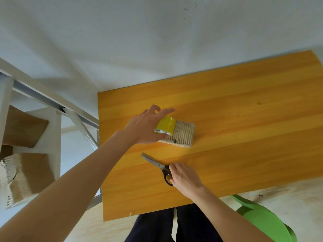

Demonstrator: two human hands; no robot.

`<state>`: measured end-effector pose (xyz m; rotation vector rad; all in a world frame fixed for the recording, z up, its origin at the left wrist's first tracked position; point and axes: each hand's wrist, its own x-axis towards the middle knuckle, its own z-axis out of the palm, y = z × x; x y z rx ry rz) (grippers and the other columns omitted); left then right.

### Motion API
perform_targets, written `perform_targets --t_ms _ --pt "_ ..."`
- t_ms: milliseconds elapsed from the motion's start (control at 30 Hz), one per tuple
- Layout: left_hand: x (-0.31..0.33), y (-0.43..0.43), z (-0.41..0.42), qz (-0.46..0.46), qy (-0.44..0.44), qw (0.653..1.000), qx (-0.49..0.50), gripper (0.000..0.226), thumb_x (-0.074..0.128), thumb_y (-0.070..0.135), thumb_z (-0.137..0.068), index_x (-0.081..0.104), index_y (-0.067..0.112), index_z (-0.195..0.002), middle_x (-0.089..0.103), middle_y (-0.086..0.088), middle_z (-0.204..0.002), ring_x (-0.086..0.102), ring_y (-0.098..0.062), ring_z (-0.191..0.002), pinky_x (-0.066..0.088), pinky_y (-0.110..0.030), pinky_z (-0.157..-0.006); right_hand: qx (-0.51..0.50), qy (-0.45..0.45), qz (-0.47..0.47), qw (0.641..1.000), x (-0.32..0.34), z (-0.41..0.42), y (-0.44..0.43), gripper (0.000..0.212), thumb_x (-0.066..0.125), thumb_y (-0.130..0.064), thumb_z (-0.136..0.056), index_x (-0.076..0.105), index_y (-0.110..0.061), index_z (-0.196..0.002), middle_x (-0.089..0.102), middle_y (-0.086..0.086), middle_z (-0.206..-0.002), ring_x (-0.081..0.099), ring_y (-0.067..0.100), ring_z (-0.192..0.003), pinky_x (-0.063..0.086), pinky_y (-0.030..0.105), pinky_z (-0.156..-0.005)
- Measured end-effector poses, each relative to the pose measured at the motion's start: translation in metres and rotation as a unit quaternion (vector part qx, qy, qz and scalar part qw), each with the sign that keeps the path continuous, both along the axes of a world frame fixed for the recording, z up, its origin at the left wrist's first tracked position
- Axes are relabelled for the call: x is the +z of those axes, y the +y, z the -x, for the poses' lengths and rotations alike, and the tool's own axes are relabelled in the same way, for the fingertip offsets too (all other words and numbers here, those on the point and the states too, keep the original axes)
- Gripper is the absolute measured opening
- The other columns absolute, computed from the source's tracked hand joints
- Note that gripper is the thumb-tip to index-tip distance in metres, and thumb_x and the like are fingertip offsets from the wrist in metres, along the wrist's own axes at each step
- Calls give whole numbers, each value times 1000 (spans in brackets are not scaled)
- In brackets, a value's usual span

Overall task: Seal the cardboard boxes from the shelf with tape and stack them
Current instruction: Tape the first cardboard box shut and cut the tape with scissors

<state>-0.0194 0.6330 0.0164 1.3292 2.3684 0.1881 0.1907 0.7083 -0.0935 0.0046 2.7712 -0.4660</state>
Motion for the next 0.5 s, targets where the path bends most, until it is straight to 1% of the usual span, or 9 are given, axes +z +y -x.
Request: perform_targets --t_ms 67,100,167,200,300,333,400,467,500 --pt "4 -1 0 6 -20 1000 1 90 53 79 -70 -3 62 -138 26 3 -145 45 -25 -123 51 -41 -79 -17 -9 -3 1000 -3 3 -2 27 45 -23 -102 47 -7 -124 54 9 -118 53 24 -107 41 32 -89" --pt "6 -1 1 7 -26 1000 -1 87 44 84 -69 -4 63 -138 26 2 -146 45 -26 -124 52 -44 -82 -22 -16 -5 1000 -3 5 -4 25 46 -22 -102 47 -8 -123 54 8 -118 53 24 -106 42 31 -86" --pt "7 -2 1 12 -24 1000 -11 77 29 84 -72 -1 62 -139 26 1 -146 45 -27 -123 50 -45 -87 -36 -45 -13 998 -1 8 -7 23 49 -17 -100 46 -9 -122 53 8 -117 52 23 -105 41 28 -79" --pt "7 -3 2 15 -19 1000 -15 74 26 82 -75 4 59 -141 27 0 -146 44 -27 -124 48 -44 -91 -52 -56 -14 997 -1 8 -7 24 50 -16 -100 46 -9 -122 52 8 -118 52 22 -105 39 26 -75" --pt "7 -1 0 7 14 999 -31 70 35 72 -84 23 41 -146 31 -3 -145 42 -28 -125 36 -41 -103 -89 -81 1 993 5 9 -3 24 51 -18 -99 46 -9 -120 53 8 -112 54 21 -97 36 23 -67" --pt "7 0 -1 -2 34 999 -42 70 38 67 -87 27 33 -147 33 -4 -145 41 -28 -127 32 -39 -106 -109 -92 32 989 8 8 0 23 51 -18 -98 47 -9 -118 54 7 -106 55 20 -88 37 22 -62" --pt "8 2 -1 -13 76 994 -80 68 37 59 -93 26 23 -149 35 -6 -146 41 -27 -129 28 -36 -109 -173 -120 143 967 13 4 8 21 56 -19 -96 46 -8 -111 55 4 -94 55 21 -75 40 26 -55" --pt "10 5 -1 -3 113 985 -128 58 29 53 -98 22 28 -150 36 -7 -147 41 -28 -129 31 -38 -109 -241 -126 243 931 17 -2 17 26 65 -21 -92 44 -9 -102 58 5 -93 60 22 -78 47 32 -62" --pt "10 5 -2 13 130 980 -150 52 25 50 -99 24 33 -149 35 -8 -147 40 -29 -129 32 -40 -108 -273 -127 283 911 18 -5 22 34 72 -25 -87 44 -10 -99 58 5 -94 59 21 -79 48 32 -63"
